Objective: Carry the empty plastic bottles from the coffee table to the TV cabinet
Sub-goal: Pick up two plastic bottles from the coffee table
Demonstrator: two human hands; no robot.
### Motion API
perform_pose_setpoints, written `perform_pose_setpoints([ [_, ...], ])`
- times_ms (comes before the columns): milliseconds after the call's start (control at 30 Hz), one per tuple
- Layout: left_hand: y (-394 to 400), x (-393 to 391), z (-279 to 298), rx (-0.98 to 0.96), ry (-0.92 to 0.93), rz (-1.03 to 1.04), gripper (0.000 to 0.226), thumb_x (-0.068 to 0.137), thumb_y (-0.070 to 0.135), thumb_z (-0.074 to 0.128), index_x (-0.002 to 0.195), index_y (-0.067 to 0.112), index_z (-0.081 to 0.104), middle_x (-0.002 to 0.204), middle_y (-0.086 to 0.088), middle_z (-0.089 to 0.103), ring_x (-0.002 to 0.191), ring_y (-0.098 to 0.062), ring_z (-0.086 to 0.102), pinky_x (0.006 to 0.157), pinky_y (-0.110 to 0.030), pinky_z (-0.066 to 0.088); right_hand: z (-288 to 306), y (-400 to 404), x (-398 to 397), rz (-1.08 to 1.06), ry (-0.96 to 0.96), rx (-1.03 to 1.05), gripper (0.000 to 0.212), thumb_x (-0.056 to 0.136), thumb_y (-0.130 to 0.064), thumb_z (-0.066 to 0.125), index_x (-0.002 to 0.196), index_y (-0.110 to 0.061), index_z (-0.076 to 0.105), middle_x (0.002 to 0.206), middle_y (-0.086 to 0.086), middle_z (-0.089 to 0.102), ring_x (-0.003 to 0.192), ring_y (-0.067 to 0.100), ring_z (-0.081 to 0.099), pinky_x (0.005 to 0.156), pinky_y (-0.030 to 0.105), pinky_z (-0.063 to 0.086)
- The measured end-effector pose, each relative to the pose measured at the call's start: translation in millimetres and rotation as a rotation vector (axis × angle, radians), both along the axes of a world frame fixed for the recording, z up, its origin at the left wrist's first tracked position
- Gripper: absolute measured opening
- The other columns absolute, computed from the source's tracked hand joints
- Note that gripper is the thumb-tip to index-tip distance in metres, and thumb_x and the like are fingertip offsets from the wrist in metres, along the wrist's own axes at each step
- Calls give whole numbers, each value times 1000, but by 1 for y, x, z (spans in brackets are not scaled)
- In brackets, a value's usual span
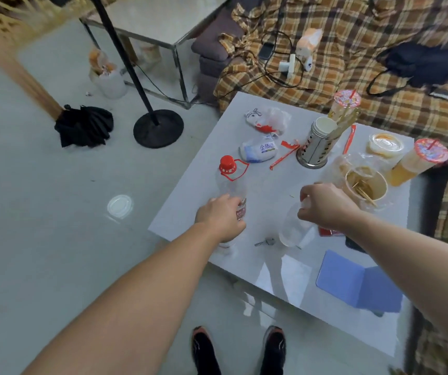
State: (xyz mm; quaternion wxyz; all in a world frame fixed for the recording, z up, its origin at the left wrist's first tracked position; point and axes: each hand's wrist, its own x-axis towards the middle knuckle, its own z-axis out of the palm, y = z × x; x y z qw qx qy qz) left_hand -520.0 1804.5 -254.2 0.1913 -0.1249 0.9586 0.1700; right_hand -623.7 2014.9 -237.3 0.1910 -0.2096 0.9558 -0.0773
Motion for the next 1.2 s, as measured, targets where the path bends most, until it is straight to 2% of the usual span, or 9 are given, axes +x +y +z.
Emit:
perform_pose_setpoints([
  [100, -3, 15, -11, -32, -25, 80, 53, 84, 36, 53, 135, 29, 43, 132, -4, 49, 119, -31, 46, 88, -41, 43, -12, -11, 1, 93, -18, -1, 23, 77, -22, 65, 98, -13, 64, 94, 6, 57, 79, 25, 57, 62, 35, 49],
  [300, -1, 28, -35, -7, -92, 183, 47, 82, 37, 56, 128, 27, 48, 123, -6, 53, 110, -31, 55, 78, -36, 41, -32, -20, 1, 170, -41, -46, 26, 76, -22, 64, 101, -14, 62, 94, 6, 49, 89, 34, 56, 64, 32, 37],
  [433, -1, 31, -46, -10, -79, 189, 41, 81, 33, 60, 121, 27, 50, 120, -3, 54, 105, -30, 57, 73, -33, 40, -38, -23, -2, 204, -49, -46, 29, 76, -21, 65, 103, -12, 62, 94, 5, 48, 89, 34, 56, 65, 31, 36],
  [667, -4, 19, -57, 5, -42, 149, 40, 83, 16, 59, 122, 24, 53, 122, -4, 50, 106, -29, 56, 76, -34, 43, -46, -27, 0, 202, -59, -52, 26, 77, -18, 63, 102, -12, 63, 91, 4, 46, 81, 32, 52, 64, 31, 38],
  [833, -4, 12, -66, 1, -43, 151, 39, 84, 11, 59, 122, 17, 54, 123, -8, 50, 105, -31, 56, 80, -37, 46, -52, -25, 0, 185, -63, -47, 27, 78, -18, 62, 105, -12, 62, 95, 5, 49, 81, 29, 49, 64, 31, 39],
  [1000, -4, 10, -70, 43, 11, 249, 29, 83, 9, 61, 113, 12, 59, 115, -11, 52, 98, -34, 58, 76, -37, 46, -55, -23, 0, 157, -77, -56, 29, 82, -18, 60, 110, -13, 62, 108, 10, 54, 87, 31, 54, 69, 34, 43],
  [1200, -19, 14, -48, 144, 131, 282, 28, 81, 23, 69, 107, 14, 63, 111, -9, 52, 95, -33, 59, 78, -36, 48, -38, -32, 9, 148, -61, -77, 27, 81, -19, 62, 107, -13, 63, 97, 3, 47, 87, 32, 56, 71, 36, 47],
])
